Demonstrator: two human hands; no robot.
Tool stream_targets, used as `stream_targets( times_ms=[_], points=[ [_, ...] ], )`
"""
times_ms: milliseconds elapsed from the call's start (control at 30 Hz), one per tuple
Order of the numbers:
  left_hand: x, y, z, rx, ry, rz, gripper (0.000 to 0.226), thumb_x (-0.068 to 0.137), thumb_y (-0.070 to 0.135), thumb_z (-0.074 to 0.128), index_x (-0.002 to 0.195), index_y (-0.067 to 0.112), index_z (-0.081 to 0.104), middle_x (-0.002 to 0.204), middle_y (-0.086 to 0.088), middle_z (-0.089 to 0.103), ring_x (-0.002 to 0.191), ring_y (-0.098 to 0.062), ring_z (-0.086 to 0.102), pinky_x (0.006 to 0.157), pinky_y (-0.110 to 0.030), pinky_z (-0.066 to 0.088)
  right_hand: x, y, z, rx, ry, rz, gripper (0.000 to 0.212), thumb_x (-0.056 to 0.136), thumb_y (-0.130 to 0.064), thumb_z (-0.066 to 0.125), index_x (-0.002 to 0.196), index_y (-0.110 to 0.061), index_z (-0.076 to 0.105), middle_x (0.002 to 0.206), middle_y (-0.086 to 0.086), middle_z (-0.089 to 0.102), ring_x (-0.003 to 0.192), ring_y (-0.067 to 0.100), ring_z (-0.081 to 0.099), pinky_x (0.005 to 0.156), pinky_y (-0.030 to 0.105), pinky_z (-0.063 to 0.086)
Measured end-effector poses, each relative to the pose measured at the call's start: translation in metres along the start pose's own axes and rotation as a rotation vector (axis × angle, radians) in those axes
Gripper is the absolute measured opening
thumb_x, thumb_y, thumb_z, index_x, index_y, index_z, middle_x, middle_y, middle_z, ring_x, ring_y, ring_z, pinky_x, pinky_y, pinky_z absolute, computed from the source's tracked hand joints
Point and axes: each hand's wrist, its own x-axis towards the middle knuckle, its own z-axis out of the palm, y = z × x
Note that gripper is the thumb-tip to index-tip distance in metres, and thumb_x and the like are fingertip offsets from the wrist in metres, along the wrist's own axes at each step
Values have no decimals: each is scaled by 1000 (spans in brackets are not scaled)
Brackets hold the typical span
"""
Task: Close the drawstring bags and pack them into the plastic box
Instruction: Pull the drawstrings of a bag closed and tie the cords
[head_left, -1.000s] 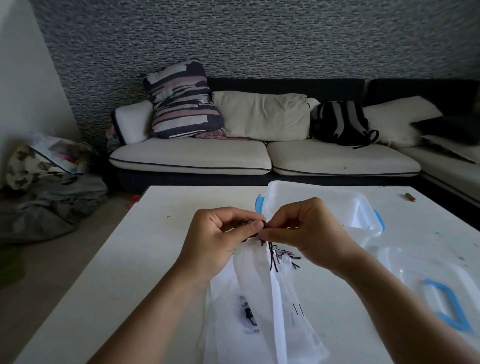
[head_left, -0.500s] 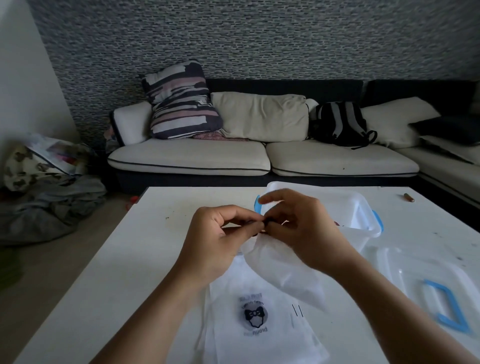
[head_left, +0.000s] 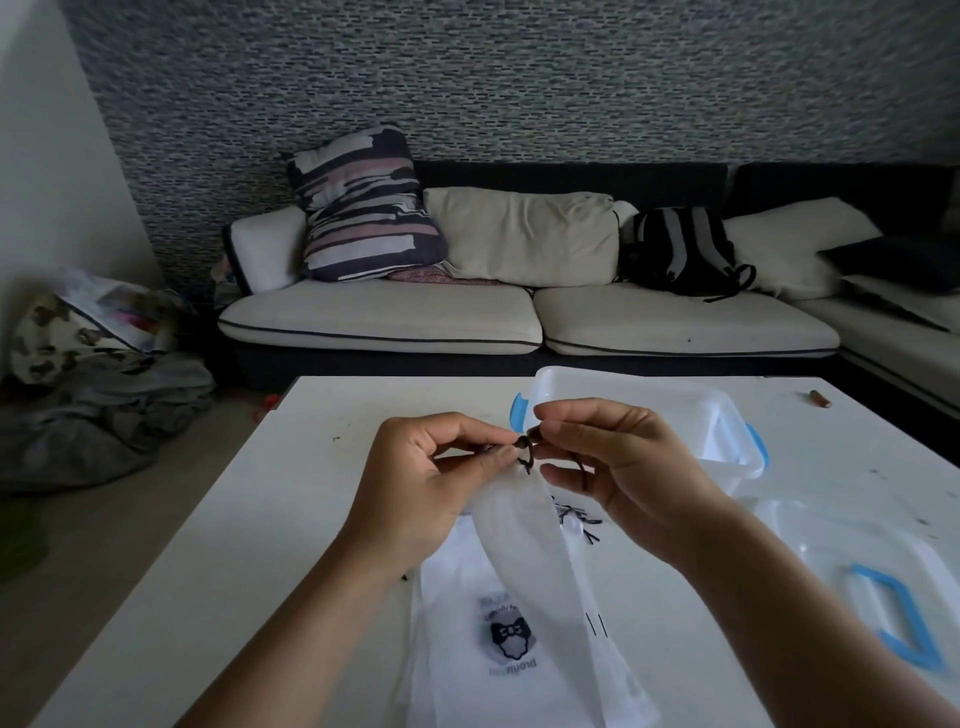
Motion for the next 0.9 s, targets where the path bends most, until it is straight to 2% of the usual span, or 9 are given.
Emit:
stream_targets(
  times_ms=[100,200,300,500,600,733,800,900],
  points=[
    [1,-2,0,-9,12,-2,15,79,0,79,85,14,79,79,4,77,77,-10,74,72,-17,55,1,0,-3,95,23,72,15,73,-4,70,86,-9,77,87,13,74,74,18,72,62,26,58],
    [1,-3,2,6,14,2,14,79,0,78,84,13,79,78,5,77,77,-8,73,72,-15,53,2,1,-5,91,28,69,16,86,5,63,92,-5,73,83,12,72,70,15,71,60,23,57],
    [1,-5,3,12,20,-2,15,80,0,78,83,15,79,78,6,77,76,-7,73,72,-15,53,4,2,-5,115,25,63,18,89,7,59,98,-3,71,82,12,70,70,14,70,62,22,57],
    [3,-8,6,48,71,25,16,82,0,76,84,16,78,81,7,77,79,-7,73,73,-15,54,6,0,-14,40,-89,127,23,92,6,57,109,-5,68,78,6,66,67,11,64,62,21,54],
    [2,-8,8,77,38,42,21,83,0,75,88,20,78,81,10,76,79,-5,73,73,-12,52,6,1,-19,-18,-130,149,26,93,6,57,115,-4,67,79,6,65,68,12,62,63,21,52],
    [1,-10,8,138,-82,52,30,88,1,71,109,21,76,87,9,73,87,-4,69,77,-9,48,7,3,-20,-8,-138,117,29,91,4,59,118,-4,67,82,6,65,73,13,61,67,24,52],
    [1,-12,10,160,-148,66,25,91,1,67,106,18,78,88,14,71,88,-5,69,77,-9,47,7,2,-20,6,-125,109,29,90,3,61,118,-4,68,83,8,65,77,15,60,69,25,52],
    [1,-12,11,190,-121,93,22,92,2,66,98,19,78,89,13,72,90,-9,70,77,-13,50,9,3,-21,3,-92,129,26,92,4,59,116,-2,68,83,10,63,76,16,58,66,26,51]
  ],
)
